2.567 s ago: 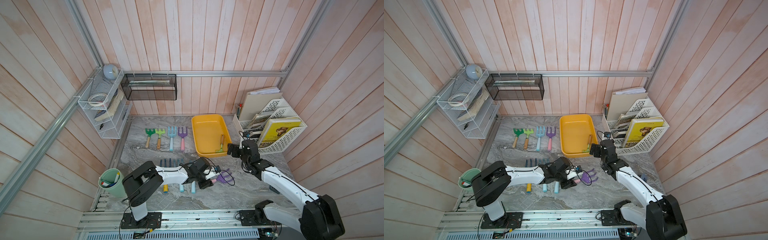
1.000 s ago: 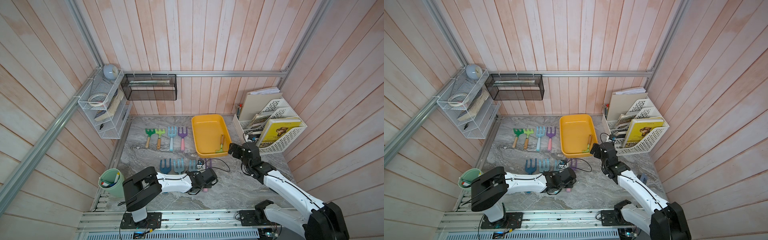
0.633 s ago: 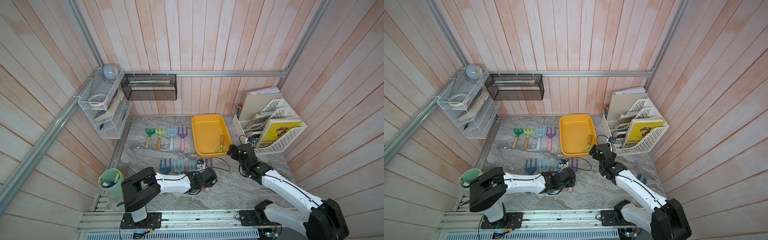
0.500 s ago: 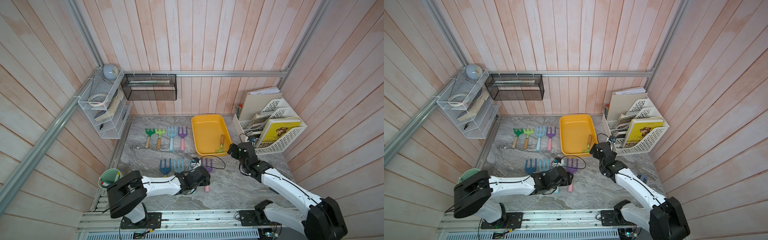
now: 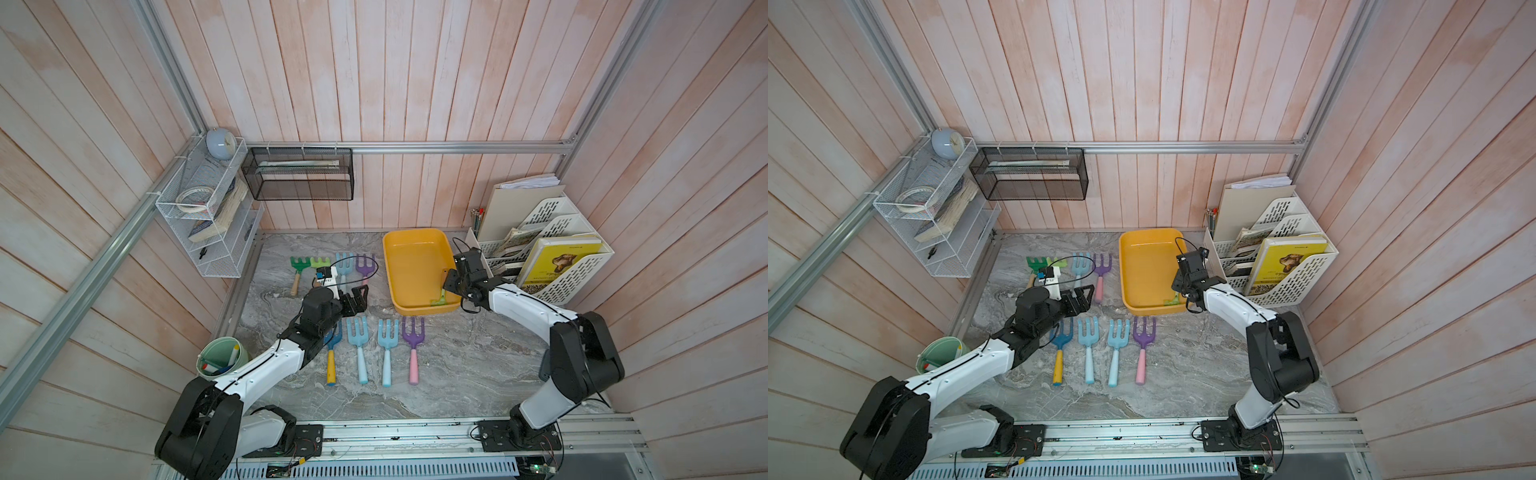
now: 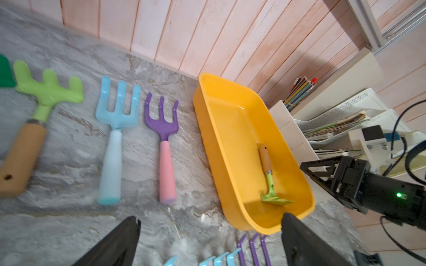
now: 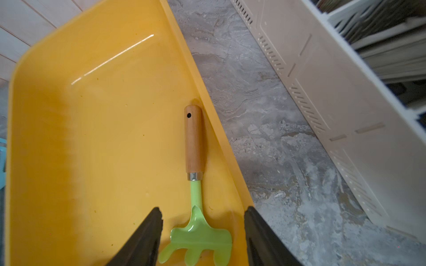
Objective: Take the hand rake out of the storage box
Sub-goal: Adjust the rake at the center of the board, then pick up the rake from the storage box.
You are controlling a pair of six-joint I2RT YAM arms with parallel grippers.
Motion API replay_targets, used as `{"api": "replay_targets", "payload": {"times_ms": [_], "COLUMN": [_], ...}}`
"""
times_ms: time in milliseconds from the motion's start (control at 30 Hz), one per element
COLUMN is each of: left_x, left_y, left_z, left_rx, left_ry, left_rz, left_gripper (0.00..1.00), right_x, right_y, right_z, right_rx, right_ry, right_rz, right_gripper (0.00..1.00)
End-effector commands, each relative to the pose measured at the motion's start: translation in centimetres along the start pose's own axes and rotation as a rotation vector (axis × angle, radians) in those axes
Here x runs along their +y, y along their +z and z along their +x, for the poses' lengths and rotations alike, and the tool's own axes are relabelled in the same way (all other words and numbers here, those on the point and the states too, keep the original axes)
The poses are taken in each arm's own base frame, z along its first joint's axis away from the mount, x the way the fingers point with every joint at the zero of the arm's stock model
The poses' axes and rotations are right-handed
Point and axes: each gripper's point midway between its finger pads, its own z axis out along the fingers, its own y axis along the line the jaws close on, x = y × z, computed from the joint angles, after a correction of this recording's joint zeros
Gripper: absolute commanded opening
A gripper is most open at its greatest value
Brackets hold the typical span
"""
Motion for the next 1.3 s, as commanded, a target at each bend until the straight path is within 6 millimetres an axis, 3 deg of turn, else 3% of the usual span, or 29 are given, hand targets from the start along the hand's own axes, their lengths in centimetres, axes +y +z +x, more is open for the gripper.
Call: {"api": "replay_targets", "payload": {"times_ms": [0, 167, 467, 800, 900, 1033, 1133, 1200, 1267], "left_x": [0.3, 1.2, 0.8, 0.8, 0.8, 0.8, 0.7, 0.6, 0.3], "left_y": [0.4, 0.2, 0.3, 0.4, 0.4, 0.4, 0.3, 0.2, 0.0], "left_z": [-0.8, 0.3, 0.6, 0.7, 0.8, 0.9, 0.9, 0.8, 0.7], "left_rx": [0.008, 0.010, 0.018, 0.026, 0.028, 0.029, 0.031, 0.026, 0.021], "left_ry": [0.149, 0.172, 0.200, 0.214, 0.214, 0.215, 0.214, 0.216, 0.222], "left_rz": [0.041, 0.071, 0.110, 0.110, 0.111, 0.118, 0.120, 0.125, 0.142], "left_gripper": [1.00, 1.00, 1.00, 1.00, 1.00, 1.00, 1.00, 1.00, 1.00], "right_x": [-0.5, -0.7, -0.6, 1.2, 1.1, 1.3, 1.9, 2.2, 2.8], "right_y": [1.7, 4.0, 7.2, 10.7, 10.8, 10.6, 10.8, 10.7, 9.8], "right_z": [2.1, 2.2, 1.0, 0.4, 0.1, -0.2, -0.2, -0.7, -1.7], "right_rx": [0.108, 0.146, 0.149, 0.176, 0.169, 0.155, 0.153, 0.146, 0.132], "right_ry": [-0.027, -0.057, -0.092, -0.196, -0.226, -0.271, -0.323, -0.359, -0.385], "right_rz": [0.057, 0.134, 0.203, 0.167, 0.174, 0.158, 0.120, 0.107, 0.086], "right_gripper": [0.54, 0.54, 0.52, 0.46, 0.35, 0.30, 0.19, 0.10, 0.09]}}
